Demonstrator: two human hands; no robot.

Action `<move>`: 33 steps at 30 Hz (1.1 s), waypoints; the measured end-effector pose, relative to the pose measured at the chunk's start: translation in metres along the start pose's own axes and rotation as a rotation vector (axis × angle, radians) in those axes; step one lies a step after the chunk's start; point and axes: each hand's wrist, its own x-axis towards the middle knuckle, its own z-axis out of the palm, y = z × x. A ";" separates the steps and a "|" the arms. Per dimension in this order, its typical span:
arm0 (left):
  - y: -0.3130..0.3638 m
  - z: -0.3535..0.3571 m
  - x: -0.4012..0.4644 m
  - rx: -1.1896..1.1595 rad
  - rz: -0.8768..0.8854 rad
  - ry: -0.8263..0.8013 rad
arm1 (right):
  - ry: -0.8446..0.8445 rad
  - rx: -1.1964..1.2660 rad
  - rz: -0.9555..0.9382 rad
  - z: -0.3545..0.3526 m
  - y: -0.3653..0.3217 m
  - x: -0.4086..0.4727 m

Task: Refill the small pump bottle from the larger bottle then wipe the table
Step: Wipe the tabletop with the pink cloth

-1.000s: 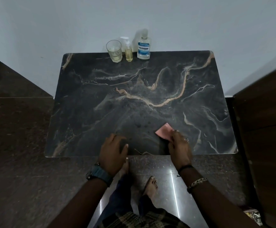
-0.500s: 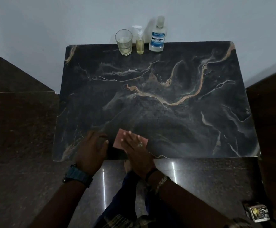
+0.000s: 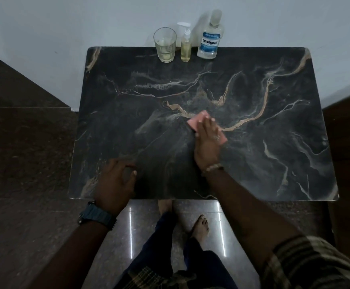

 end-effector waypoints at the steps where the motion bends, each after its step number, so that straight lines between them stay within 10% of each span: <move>1: -0.001 0.000 -0.001 0.010 0.014 0.015 | -0.051 -0.013 -0.068 0.012 -0.018 0.003; 8: 0.003 0.000 -0.004 0.046 0.049 0.082 | -0.368 -0.154 -0.660 0.069 -0.057 -0.108; 15: 0.024 0.014 -0.004 0.033 0.011 0.081 | -0.193 -0.092 -0.381 -0.014 0.088 -0.170; 22: 0.030 0.020 0.001 0.015 0.011 0.073 | 0.035 -0.049 -0.012 -0.067 0.105 -0.006; 33: 0.028 0.021 0.007 0.063 0.024 0.115 | -0.340 -0.202 -0.574 0.016 0.005 -0.077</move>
